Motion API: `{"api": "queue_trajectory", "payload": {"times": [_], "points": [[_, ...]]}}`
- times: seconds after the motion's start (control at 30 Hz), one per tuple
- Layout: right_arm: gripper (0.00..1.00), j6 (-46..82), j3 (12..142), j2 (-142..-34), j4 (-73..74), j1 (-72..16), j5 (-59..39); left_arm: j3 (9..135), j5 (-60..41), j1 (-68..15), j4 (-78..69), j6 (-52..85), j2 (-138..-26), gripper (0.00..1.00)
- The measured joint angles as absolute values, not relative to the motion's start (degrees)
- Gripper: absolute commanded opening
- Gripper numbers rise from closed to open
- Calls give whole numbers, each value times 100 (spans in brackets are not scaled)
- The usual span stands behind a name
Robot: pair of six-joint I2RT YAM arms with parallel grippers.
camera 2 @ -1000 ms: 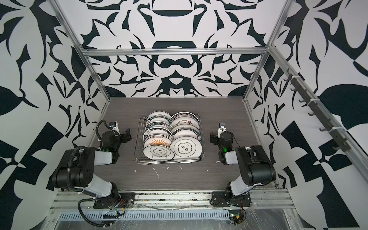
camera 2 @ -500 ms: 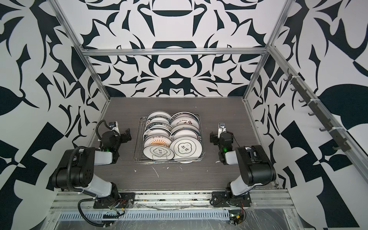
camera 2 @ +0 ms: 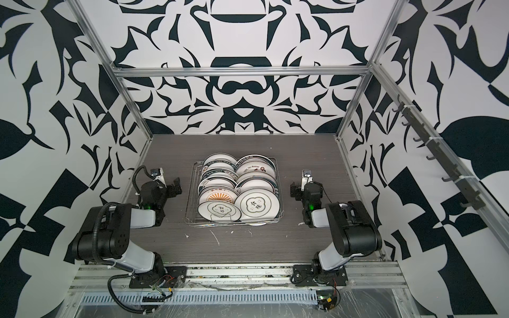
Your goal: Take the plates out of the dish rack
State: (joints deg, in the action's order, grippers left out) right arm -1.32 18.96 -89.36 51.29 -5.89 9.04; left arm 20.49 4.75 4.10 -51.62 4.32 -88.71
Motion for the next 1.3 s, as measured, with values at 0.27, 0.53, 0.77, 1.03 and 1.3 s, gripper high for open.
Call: {"api": "queue_trajectory", "payload": {"times": [0.27,0.53,0.77,1.03,1.3], "points": [[100,-132,1896,-8936,5129,-589,904,2049,475,412,-5162,429,-8871,99],[100,-128,1896,-8936,5129,-589,930,2049,475,410,-5162,432,-8871,99],[100,-108,1896,-8606,4856,-589,1135,2174,515,410,-4943,454,-8816,99],[100,148,2196,-7395,3592,-589,1299,2679,674,410,-3826,607,-8101,99],[100,746,2808,-6464,1959,-589,1282,3710,941,410,-1745,1310,-7581,99]]}}
